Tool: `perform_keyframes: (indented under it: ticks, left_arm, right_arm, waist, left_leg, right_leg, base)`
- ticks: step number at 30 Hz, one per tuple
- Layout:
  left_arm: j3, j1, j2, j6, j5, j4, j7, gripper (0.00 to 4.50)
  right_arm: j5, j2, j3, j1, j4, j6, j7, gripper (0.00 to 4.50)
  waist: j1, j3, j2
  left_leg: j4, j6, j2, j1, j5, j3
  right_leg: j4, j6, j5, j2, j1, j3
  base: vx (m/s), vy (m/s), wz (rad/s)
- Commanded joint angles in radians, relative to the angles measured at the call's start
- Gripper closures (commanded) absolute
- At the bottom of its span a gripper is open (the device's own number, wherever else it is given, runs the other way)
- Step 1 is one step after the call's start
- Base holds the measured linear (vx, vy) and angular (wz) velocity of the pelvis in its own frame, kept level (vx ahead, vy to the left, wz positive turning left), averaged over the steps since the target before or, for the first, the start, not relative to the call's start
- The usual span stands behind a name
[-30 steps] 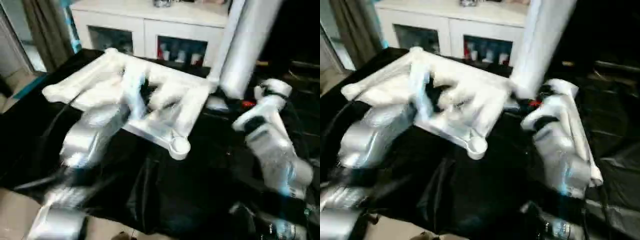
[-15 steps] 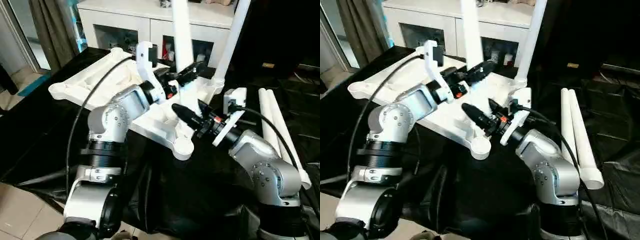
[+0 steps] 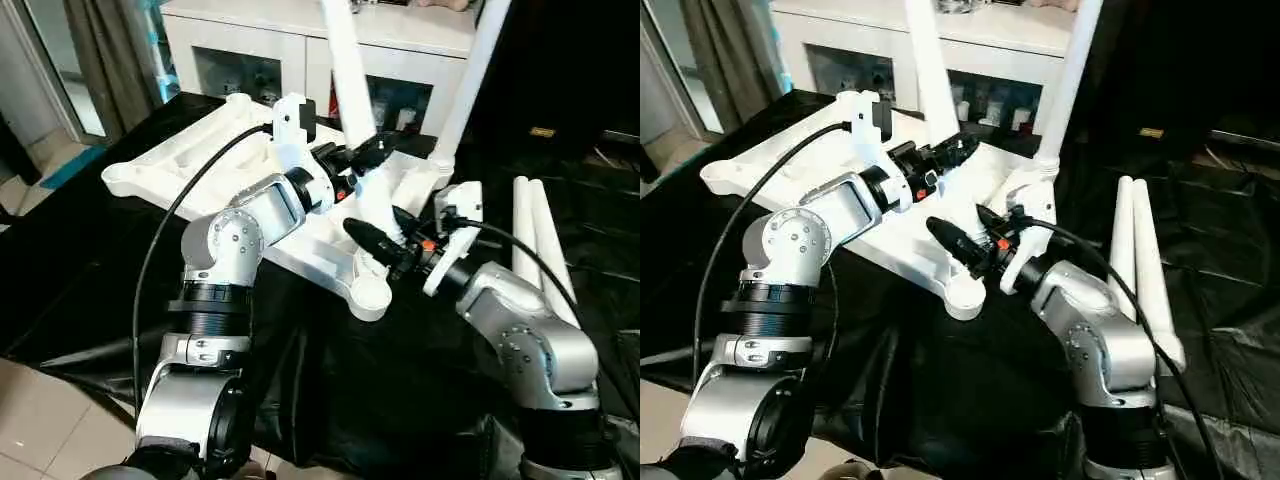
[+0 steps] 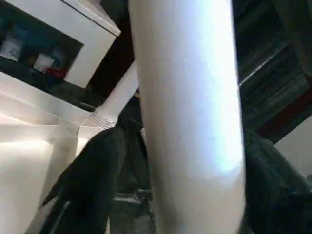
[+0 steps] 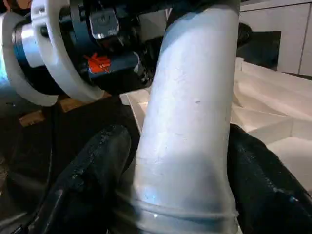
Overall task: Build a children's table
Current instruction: Pick table leg
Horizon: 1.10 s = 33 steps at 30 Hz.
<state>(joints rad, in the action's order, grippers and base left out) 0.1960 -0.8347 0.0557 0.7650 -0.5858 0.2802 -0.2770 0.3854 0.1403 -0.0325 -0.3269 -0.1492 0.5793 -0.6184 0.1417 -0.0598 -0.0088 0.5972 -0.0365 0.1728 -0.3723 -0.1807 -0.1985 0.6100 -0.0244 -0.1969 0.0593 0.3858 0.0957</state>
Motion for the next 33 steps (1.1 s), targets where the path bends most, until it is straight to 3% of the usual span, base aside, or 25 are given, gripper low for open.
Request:
perform_keyframes:
  ticks: [1,3,6,8,9,13,17,23,25,31,33]
  left_arm:
    - [0.021,0.004,-0.008,0.003,0.013,-0.019,0.033,1.21]
    - [0.023,0.006,-0.004,0.001,0.002,-0.032,0.038,1.53]
    - [0.017,0.013,-0.004,0.017,-0.018,-0.058,0.028,1.62]
    - [0.006,0.017,-0.009,0.026,-0.024,-0.069,0.005,1.91]
    - [-0.004,0.018,-0.015,0.027,-0.026,-0.073,-0.015,1.97]
    - [-0.047,0.021,-0.046,0.027,-0.033,-0.084,-0.112,2.32]
    - [-0.071,0.020,-0.076,0.058,-0.062,-0.093,-0.189,2.44]
    - [-0.053,-0.002,-0.089,0.107,-0.153,-0.116,-0.288,2.65]
    - [-0.053,-0.003,-0.090,0.108,-0.154,-0.117,-0.292,2.65]
    - [-0.067,-0.012,-0.091,0.089,-0.154,-0.110,-0.332,2.66]
    - [-0.066,-0.010,-0.094,0.090,-0.168,-0.119,-0.345,2.66]
  right_arm:
    - [0.002,0.012,-0.010,-0.026,-0.016,-0.040,-0.001,1.82]
    - [-0.007,0.014,-0.005,-0.029,-0.012,-0.050,0.004,1.82]
    - [0.011,0.002,-0.018,-0.037,0.000,-0.042,0.011,1.82]
    - [0.054,-0.003,-0.041,-0.047,0.010,-0.014,0.006,1.26]
    - [0.077,0.001,-0.054,-0.055,0.015,0.003,-0.004,1.12]
    - [0.141,0.030,-0.095,-0.089,0.043,0.063,-0.038,0.84]
    - [0.220,0.072,-0.126,-0.114,0.070,0.165,-0.090,0.82]
    - [0.290,0.177,-0.109,-0.109,0.078,0.294,-0.180,0.82]
    - [0.294,0.181,-0.106,-0.107,0.075,0.300,-0.184,0.82]
    - [0.328,0.212,-0.077,-0.096,0.054,0.372,-0.213,0.82]
    - [0.346,0.221,-0.073,-0.102,0.058,0.393,-0.223,1.17]
  waist:
    - [0.000,0.070,-0.014]
    - [-0.001,0.070,-0.014]
    - [-0.001,0.069,-0.011]
    - [-0.001,0.069,-0.012]
    - [-0.002,0.069,-0.018]
    - [0.000,0.069,-0.015]
    - [0.003,0.071,-0.013]
    - [0.006,0.072,-0.014]
    - [0.007,0.072,-0.010]
    - [0.006,0.070,-0.016]
    - [0.007,0.071,-0.018]
  left_leg:
    - [-0.064,0.040,0.066,0.013,-0.104,0.038]
    - [-0.064,0.036,0.067,0.013,-0.111,0.039]
    - [-0.064,0.032,0.066,0.013,-0.116,0.038]
    - [-0.064,0.037,0.066,0.013,-0.118,0.038]
    - [-0.064,0.041,0.065,0.013,-0.113,0.037]
    - [-0.065,0.043,0.065,0.015,-0.103,0.037]
    - [-0.063,0.039,0.065,0.016,-0.094,0.036]
    - [-0.060,0.040,0.063,0.012,-0.080,0.035]
    - [-0.059,0.040,0.065,0.011,-0.082,0.036]
    - [-0.060,0.033,0.065,0.014,-0.095,0.036]
    - [-0.061,0.028,0.067,0.014,-0.095,0.036]
  right_leg:
    - [-0.081,-0.120,-0.211,0.108,-0.049,-0.067]
    - [-0.081,-0.120,-0.215,0.109,-0.048,-0.067]
    - [-0.082,-0.123,-0.218,0.110,-0.048,-0.068]
    - [-0.082,-0.124,-0.218,0.109,-0.048,-0.068]
    - [-0.082,-0.123,-0.218,0.108,-0.048,-0.067]
    - [-0.081,-0.114,-0.224,0.105,-0.047,-0.068]
    - [-0.077,-0.129,-0.188,0.107,-0.048,-0.068]
    - [-0.076,-0.143,-0.178,0.107,-0.055,-0.066]
    - [-0.077,-0.144,-0.184,0.110,-0.052,-0.066]
    - [-0.084,-0.126,-0.237,0.110,-0.051,-0.065]
    - [-0.083,-0.122,-0.243,0.110,-0.052,-0.066]
  base:
    - [0.000,0.000,0.00]
    - [0.000,0.000,0.00]
    - [0.000,0.000,0.00]
    - [0.000,0.000,0.00]
    - [0.000,0.000,0.00]
    - [0.000,0.000,0.00]
    - [0.000,0.000,0.00]
    - [0.000,0.000,0.00]
    - [0.000,0.000,0.00]
    - [0.000,0.000,0.00]
    - [0.000,0.000,0.00]
